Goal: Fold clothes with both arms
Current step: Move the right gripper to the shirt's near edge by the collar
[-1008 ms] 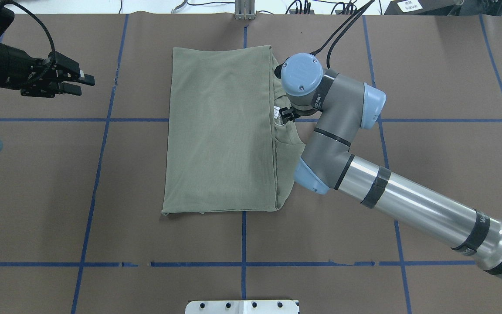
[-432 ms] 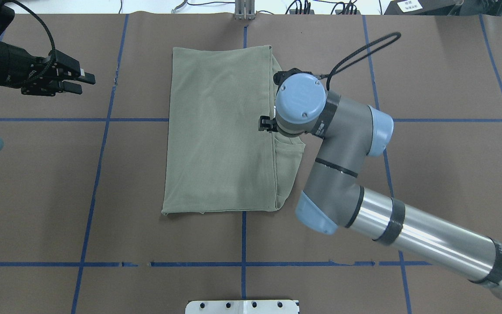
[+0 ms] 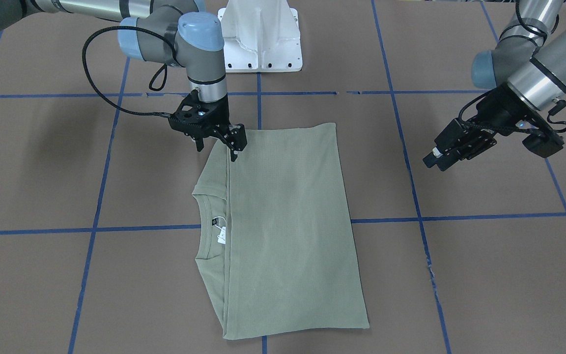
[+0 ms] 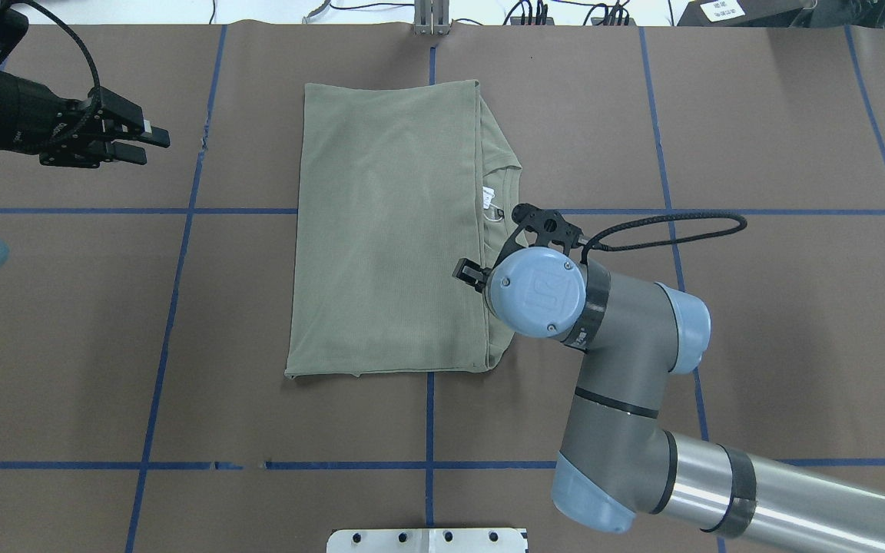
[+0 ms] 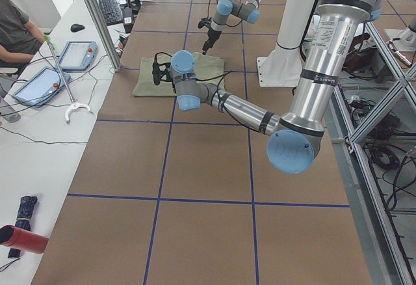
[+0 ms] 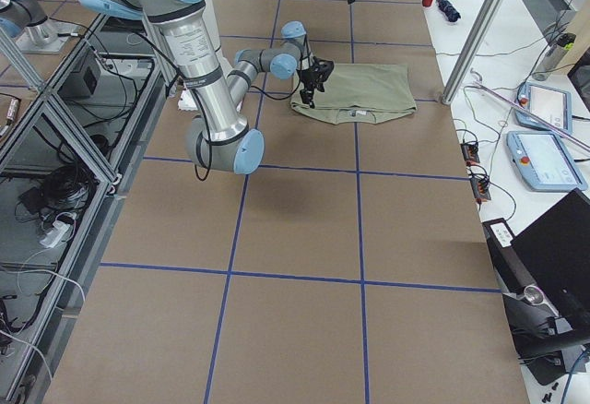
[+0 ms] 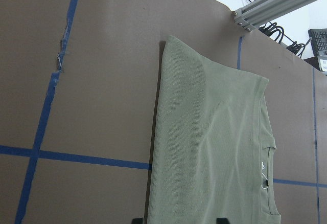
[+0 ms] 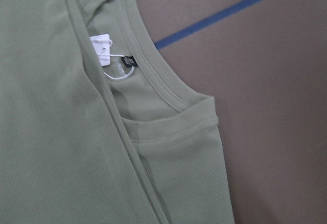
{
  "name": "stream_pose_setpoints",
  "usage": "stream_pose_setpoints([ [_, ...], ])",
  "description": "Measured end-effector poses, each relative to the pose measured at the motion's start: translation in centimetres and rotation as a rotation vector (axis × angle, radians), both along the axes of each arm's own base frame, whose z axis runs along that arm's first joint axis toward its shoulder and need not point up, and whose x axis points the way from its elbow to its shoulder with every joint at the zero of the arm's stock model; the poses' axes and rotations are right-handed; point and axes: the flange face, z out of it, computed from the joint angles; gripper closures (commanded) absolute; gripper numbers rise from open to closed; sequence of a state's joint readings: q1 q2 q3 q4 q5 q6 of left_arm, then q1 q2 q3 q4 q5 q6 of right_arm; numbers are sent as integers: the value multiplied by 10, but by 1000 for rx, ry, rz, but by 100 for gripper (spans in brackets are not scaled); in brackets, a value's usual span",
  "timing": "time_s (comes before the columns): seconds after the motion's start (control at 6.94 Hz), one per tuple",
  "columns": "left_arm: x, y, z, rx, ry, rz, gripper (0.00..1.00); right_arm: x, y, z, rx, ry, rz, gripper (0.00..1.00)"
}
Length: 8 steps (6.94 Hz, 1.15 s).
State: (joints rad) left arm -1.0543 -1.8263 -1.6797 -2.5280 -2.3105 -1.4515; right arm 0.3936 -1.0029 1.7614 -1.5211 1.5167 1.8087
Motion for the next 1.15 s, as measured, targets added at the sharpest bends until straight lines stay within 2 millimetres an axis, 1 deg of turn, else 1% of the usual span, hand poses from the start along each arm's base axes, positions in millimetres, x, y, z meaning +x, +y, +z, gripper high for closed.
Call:
stream_pose_setpoints([
  [0.29,0,0,0,0,-1,-2,43,-19,37,8,-93,-38,76,1],
  [0.43,0,-1,0,0,-1,-3,43,-28,51,11,-107,-39,77,3],
  [0.58,0,-1,1,-1,-2,-4,43,-36,59,15,-113,-33,70,5],
  [0.72,0,-1,2,-1,-3,-5,43,-39,61,16,-114,-28,68,5],
  [1.01,0,-1,2,-1,-4,-6,43,-42,54,18,-111,-18,74,5],
  [1.15,0,-1,2,-1,-4,-6,43,-45,50,17,-110,-15,76,7],
])
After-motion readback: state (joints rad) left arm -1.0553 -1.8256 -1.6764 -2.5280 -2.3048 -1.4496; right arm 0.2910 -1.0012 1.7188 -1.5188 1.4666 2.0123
